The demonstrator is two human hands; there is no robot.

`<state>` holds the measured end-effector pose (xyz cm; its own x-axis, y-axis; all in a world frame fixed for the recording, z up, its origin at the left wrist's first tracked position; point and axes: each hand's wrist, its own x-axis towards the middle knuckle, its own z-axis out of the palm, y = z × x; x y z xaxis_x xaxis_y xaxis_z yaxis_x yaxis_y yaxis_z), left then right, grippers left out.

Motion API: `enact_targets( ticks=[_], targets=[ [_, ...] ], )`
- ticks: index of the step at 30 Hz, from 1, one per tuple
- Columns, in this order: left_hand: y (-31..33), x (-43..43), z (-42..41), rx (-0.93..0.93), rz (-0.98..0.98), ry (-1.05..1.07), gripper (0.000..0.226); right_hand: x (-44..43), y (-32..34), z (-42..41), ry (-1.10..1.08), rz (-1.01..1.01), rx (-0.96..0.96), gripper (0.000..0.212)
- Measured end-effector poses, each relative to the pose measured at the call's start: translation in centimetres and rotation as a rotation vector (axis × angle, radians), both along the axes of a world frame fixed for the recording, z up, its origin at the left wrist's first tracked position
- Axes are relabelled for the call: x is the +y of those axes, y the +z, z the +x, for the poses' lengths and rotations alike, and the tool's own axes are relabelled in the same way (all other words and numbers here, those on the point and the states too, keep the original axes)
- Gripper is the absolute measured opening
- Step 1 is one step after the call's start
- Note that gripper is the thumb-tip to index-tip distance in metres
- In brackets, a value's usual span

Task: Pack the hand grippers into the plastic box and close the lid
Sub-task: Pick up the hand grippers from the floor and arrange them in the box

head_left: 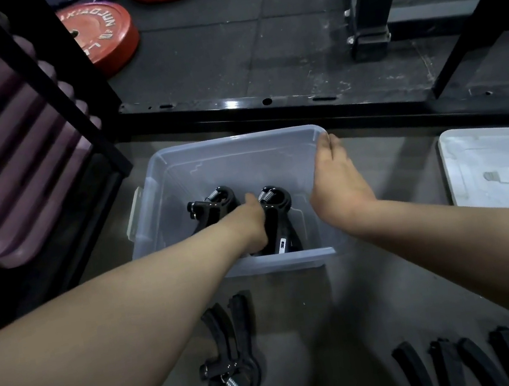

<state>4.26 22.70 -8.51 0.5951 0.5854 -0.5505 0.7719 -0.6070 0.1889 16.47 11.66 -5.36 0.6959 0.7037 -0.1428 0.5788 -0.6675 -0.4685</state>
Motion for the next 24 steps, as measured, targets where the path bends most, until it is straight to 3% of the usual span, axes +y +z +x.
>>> enact_targets(
  ticks=[4,6,9,12,18,24],
  targets=[
    [0.7,-0.1,0.9,-0.113,-0.055,0.075,0.044,0.0,0.1,0.0,0.004,-0.004,-0.006,0.095],
    [1.1,-0.4,1.2,-0.072,-0.074,0.055,0.026,0.0,0.2,0.0,0.003,-0.004,-0.001,0.095],
    [1.2,-0.4,1.0,0.032,-0.043,-0.027,0.032,0.0,0.3,-0.1,0.011,-0.004,0.005,0.093],
    [0.9,-0.5,1.0,0.048,-0.053,-0.032,0.009,-0.1,0.3,0.0,0.010,0.001,0.009,0.091],
    [1.2,-0.1,0.6,-0.020,-0.007,0.000,0.028,-0.2,0.4,0.0,0.012,0.007,0.020,0.092],
    [0.9,-0.5,0.9,0.052,0.003,-0.015,0.031,-0.1,0.4,0.0,0.007,0.002,0.021,0.094]
  ],
)
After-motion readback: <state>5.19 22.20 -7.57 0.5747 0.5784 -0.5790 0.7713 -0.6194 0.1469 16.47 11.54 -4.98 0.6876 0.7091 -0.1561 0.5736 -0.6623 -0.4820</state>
